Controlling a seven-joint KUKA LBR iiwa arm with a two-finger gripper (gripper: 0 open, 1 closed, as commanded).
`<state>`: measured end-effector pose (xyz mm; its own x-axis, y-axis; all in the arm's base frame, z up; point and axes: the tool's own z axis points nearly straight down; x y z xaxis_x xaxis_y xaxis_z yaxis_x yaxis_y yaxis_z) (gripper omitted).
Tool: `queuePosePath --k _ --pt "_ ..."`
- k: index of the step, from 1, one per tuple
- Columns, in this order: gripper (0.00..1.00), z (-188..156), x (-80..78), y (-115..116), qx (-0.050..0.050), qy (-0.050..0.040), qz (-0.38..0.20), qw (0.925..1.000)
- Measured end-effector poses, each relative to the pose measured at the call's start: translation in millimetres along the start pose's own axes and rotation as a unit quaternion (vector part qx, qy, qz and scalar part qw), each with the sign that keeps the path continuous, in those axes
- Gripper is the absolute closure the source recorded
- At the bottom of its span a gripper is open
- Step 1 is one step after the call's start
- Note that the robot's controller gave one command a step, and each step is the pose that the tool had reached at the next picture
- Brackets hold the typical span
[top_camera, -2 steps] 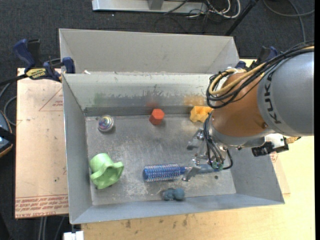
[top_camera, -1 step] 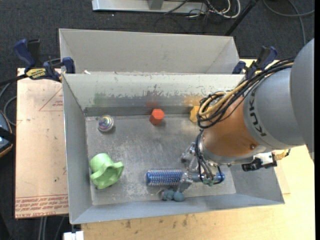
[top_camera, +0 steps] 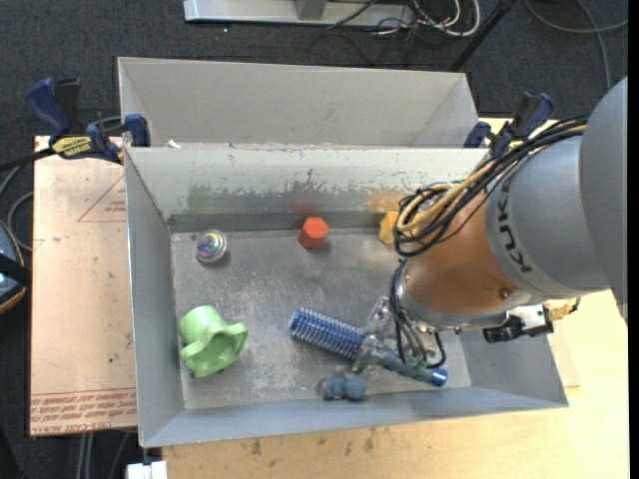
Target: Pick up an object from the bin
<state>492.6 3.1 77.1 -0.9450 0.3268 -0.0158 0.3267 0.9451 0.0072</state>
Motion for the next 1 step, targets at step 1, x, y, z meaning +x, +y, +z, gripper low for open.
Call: queuePosePath --k 1 --pt "1.00 -125.4 1.3 -11.9 0.002 0.0047 0.005 1.0000"
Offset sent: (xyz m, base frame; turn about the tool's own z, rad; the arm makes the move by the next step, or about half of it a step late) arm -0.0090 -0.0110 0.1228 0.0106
